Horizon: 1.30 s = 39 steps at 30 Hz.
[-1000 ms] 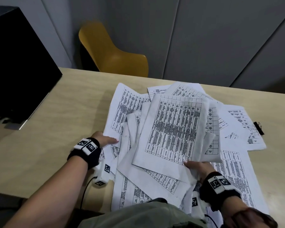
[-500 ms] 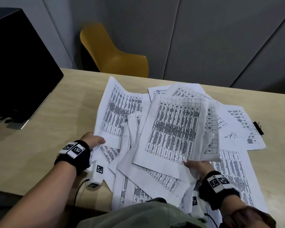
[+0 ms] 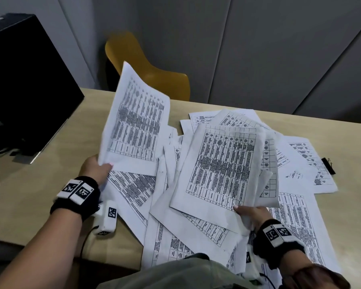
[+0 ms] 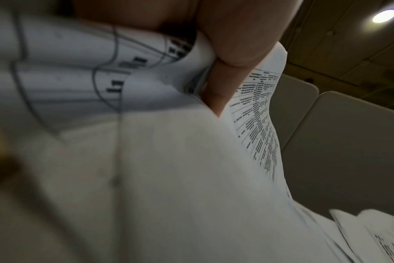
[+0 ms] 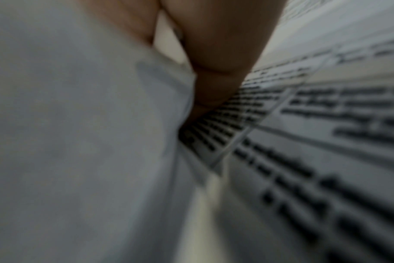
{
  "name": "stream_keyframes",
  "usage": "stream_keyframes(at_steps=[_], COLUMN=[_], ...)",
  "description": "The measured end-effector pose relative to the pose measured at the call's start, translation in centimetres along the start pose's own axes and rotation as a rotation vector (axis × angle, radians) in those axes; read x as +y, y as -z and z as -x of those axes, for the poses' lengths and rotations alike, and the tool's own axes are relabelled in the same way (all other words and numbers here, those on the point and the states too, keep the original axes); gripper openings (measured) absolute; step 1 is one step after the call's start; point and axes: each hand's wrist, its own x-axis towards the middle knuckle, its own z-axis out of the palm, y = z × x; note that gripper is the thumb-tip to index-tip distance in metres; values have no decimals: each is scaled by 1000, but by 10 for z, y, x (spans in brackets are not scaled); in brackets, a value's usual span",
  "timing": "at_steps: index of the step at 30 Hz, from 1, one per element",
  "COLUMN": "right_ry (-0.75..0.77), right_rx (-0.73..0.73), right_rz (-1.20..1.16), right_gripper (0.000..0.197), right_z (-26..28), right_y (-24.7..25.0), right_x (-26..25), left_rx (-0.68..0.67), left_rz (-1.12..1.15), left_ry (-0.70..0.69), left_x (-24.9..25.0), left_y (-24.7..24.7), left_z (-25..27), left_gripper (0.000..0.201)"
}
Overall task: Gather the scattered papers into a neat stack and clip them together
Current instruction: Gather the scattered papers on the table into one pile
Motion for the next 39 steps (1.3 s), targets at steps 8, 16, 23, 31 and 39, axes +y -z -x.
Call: stream_keyframes(at_steps=[8,16,23,31,39], right_ry=[33,48,39,13,21], right_rx=[18,28,36,14,47], right_rz=[-22,31,68,24,-37], right_gripper=[19,22,24,20,16], right_z=[5,7,8,12,10], right_y=[2,0,0,0,-4], right_x=[-1,-2,-4,-4,-5], left_rx=[246,434,486,546,238], left_rz=[207,479,616,671,677], left_ry=[-160,-192,-104,-28,63], left_x=[37,65,75,93,64], left_y=[34,40,26,34,-13], left_z=[4,-11,-15,-21,-9], left_gripper=[27,38,39,44,35])
